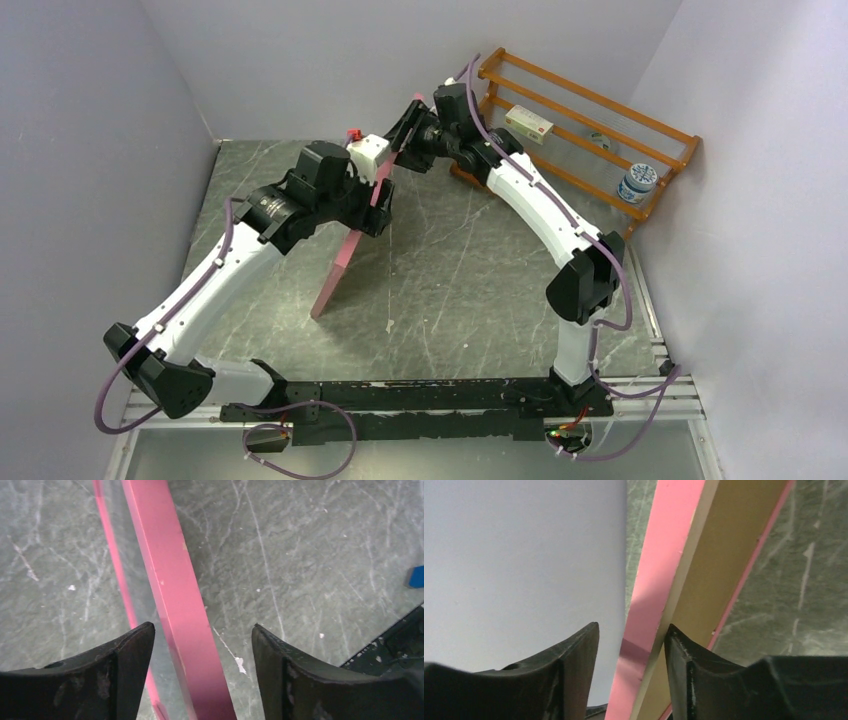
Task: Put the photo into the frame
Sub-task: Turn over the photo frame at the center of the board.
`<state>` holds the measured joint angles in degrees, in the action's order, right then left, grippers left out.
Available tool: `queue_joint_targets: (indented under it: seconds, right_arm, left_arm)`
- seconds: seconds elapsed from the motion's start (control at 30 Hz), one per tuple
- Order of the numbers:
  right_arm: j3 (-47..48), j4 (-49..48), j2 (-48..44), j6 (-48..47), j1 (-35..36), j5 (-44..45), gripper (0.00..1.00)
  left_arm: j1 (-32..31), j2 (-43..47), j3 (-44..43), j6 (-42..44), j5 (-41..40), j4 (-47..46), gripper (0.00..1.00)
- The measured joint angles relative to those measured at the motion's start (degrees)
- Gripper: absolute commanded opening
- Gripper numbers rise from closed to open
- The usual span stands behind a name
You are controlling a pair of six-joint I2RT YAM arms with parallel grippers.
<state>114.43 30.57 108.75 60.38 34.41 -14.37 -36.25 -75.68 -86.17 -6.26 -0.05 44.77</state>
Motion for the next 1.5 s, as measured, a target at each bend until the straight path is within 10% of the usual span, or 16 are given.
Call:
queue_joint_targets:
  seconds: [0.6, 0.97, 1.2, 1.5]
  right_arm:
    - [-30.8, -1.2, -17.5, -8.7, -7.7, -7.4, 0.33]
    - [-63.8, -22.8, -27.0, -11.1, -13.2, -17.2, 0.48]
    - [-70.7, -36.4, -26.1, -11.2, -13.9, -18.0, 0.77]
    - [-72.4, -43.2, -16.9, -11.1, -16.2, -17.7, 0.82]
  left_arm:
    - [0.2, 2.1, 0.7, -4.4, 5.6, -2.3, 0.90]
    - [17.9, -0.7, 9.8, -14.5, 1.8, -3.4, 0.86]
    - [29.2, -15.1, 14.5, -18.5, 6.5, -4.0, 0.85]
    - [36.9, -24.3, 15.4, -20.5, 14.7, -7.7, 0.86]
